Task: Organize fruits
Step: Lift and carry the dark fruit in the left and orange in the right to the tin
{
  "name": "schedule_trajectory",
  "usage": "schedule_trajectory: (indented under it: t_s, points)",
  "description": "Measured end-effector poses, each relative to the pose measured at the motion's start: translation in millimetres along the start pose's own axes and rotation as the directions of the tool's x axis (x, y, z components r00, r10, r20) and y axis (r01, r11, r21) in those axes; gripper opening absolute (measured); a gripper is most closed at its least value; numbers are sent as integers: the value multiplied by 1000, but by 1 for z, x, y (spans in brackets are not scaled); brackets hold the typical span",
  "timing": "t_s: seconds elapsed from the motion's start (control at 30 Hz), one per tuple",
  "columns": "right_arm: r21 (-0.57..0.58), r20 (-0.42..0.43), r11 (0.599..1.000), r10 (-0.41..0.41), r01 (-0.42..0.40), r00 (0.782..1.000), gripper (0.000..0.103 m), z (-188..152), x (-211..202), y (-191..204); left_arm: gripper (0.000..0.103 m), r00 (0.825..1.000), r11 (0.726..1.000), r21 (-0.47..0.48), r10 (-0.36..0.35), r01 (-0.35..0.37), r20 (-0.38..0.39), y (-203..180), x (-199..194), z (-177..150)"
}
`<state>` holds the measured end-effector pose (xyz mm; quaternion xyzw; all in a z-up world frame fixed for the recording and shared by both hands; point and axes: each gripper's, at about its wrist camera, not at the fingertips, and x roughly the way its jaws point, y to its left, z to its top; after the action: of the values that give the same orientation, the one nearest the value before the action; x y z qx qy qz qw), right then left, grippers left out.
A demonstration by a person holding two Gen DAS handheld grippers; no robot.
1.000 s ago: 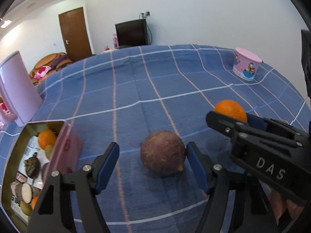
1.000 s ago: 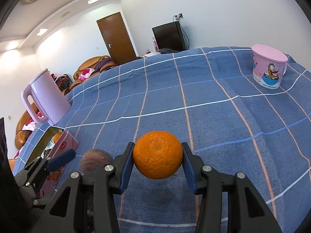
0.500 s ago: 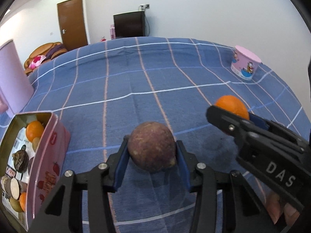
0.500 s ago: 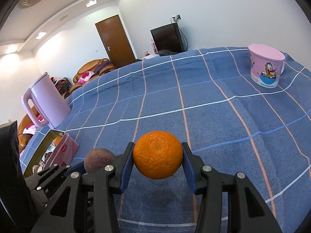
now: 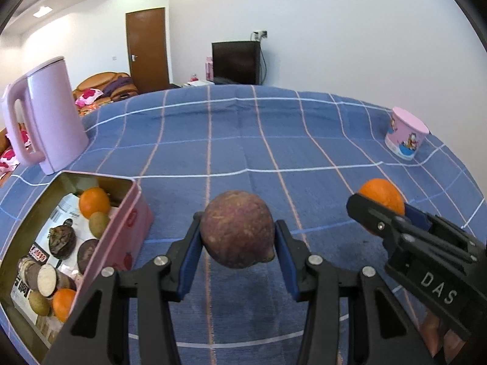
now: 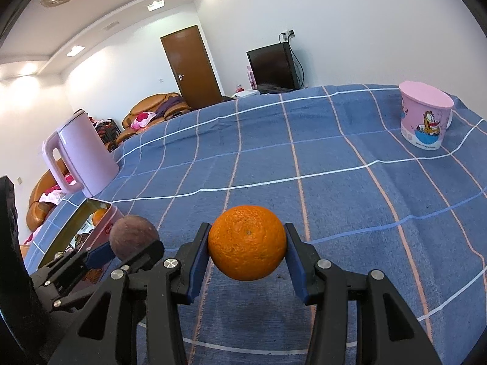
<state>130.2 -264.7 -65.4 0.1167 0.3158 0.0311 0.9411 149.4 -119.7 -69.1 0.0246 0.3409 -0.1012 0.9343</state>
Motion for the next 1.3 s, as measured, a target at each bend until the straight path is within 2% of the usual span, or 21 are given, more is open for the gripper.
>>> schedule_trajectory:
  t_s: [0.43,1.3]
  points:
    - [-28,62,999,24,-22,998,49,-2,-12,4,49,996,999,-9,43,-42,85,2,-17,-2]
    - [-86,183,996,18,-3,983,49,-7,-35,14,49,981,997,-24,83,-80,177,5,-35,-6]
